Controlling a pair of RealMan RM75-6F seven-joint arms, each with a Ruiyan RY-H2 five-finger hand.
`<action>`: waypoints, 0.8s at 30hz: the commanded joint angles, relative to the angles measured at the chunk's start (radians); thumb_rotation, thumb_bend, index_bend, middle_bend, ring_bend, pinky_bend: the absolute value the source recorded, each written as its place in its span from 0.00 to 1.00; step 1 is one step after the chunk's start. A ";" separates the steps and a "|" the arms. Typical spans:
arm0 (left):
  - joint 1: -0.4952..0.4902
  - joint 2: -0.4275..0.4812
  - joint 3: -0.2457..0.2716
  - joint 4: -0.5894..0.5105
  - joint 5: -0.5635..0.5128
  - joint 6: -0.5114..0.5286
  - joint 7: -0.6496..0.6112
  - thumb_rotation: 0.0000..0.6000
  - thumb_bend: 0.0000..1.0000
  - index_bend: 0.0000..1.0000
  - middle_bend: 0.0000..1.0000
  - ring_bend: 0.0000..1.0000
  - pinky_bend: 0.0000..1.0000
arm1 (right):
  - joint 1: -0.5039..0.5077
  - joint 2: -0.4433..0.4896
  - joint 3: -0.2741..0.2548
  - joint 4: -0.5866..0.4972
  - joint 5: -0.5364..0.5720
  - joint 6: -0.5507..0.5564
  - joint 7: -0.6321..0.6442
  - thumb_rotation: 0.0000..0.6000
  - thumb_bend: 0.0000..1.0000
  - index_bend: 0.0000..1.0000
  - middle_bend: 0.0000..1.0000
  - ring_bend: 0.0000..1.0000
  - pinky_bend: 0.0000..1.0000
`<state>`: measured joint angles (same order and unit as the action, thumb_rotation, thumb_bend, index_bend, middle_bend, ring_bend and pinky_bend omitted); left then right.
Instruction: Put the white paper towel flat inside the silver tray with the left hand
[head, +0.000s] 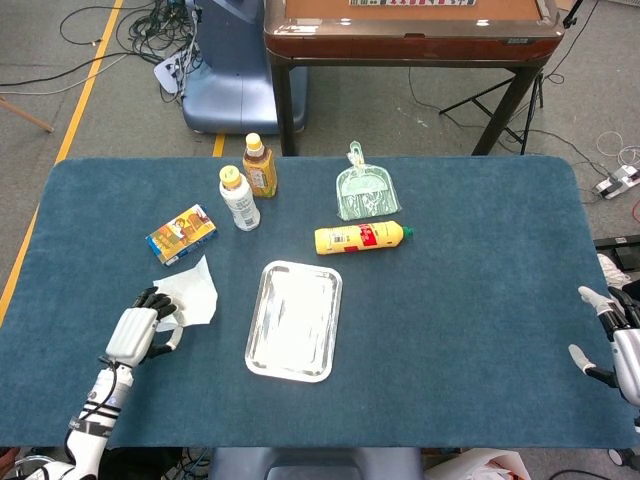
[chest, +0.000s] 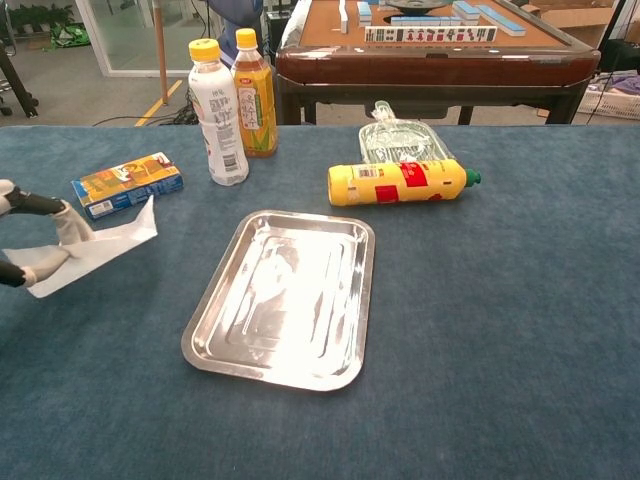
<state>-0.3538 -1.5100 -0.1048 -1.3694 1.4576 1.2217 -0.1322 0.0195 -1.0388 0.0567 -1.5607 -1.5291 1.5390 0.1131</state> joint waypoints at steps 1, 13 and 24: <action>-0.049 0.018 -0.034 -0.080 -0.010 -0.041 -0.013 1.00 0.43 0.59 0.38 0.24 0.09 | 0.001 -0.001 0.000 0.000 0.000 -0.001 0.000 1.00 0.26 0.17 0.26 0.10 0.18; -0.159 -0.048 -0.055 -0.193 0.017 -0.103 0.052 1.00 0.43 0.59 0.39 0.24 0.09 | 0.000 -0.006 0.001 0.009 0.007 -0.006 0.006 1.00 0.26 0.17 0.26 0.10 0.18; -0.230 -0.138 -0.039 -0.222 -0.020 -0.167 0.250 1.00 0.43 0.59 0.39 0.24 0.09 | 0.003 -0.013 0.000 0.026 0.009 -0.014 0.021 1.00 0.26 0.17 0.26 0.10 0.18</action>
<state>-0.5671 -1.6234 -0.1488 -1.5908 1.4528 1.0679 0.0582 0.0224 -1.0514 0.0570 -1.5349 -1.5199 1.5257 0.1337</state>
